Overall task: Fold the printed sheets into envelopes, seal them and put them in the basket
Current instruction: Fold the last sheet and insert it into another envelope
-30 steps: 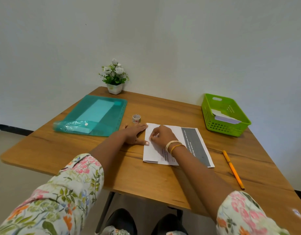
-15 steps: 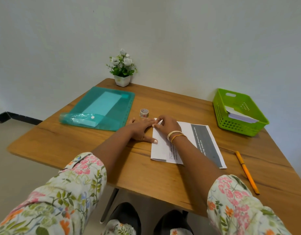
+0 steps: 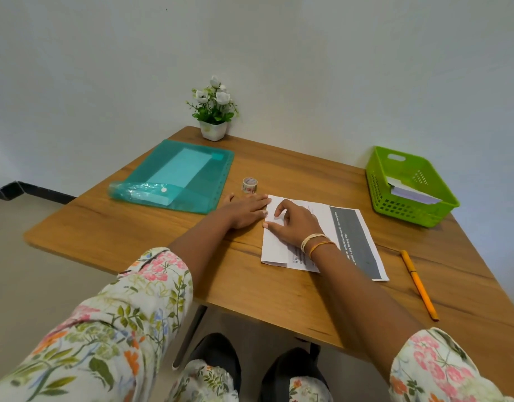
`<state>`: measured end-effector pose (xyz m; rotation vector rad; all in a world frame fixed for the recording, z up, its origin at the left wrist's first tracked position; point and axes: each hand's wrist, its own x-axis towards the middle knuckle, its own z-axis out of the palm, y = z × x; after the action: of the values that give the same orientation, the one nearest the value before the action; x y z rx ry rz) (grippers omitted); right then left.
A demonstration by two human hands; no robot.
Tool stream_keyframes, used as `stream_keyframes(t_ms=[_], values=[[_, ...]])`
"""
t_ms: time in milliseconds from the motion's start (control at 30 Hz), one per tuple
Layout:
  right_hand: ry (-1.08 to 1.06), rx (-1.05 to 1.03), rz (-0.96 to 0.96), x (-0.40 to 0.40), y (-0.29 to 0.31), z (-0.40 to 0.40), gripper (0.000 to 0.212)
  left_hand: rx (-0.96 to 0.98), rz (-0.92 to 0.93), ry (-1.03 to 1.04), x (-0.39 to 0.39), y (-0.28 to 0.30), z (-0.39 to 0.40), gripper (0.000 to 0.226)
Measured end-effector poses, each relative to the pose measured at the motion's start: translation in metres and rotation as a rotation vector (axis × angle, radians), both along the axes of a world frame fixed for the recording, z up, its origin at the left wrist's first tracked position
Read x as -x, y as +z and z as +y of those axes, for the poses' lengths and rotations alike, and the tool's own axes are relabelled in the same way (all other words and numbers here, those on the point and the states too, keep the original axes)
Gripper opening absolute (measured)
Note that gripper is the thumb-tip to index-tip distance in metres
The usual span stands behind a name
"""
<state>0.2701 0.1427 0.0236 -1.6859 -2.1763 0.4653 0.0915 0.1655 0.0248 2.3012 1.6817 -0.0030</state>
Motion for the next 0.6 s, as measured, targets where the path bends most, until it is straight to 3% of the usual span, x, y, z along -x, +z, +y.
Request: stream_keyframes(t_ms=[433, 600], values=[[0.08, 0.003, -0.013, -0.007, -0.007, -0.056, 0.053, 0.009, 0.041, 0.018, -0.002, 0.0, 0.002, 0.068], [0.053, 0.029, 0.029, -0.013, -0.01, -0.069, 0.072, 0.05, 0.052, -0.003, -0.006, 0.005, -0.001, 0.088]])
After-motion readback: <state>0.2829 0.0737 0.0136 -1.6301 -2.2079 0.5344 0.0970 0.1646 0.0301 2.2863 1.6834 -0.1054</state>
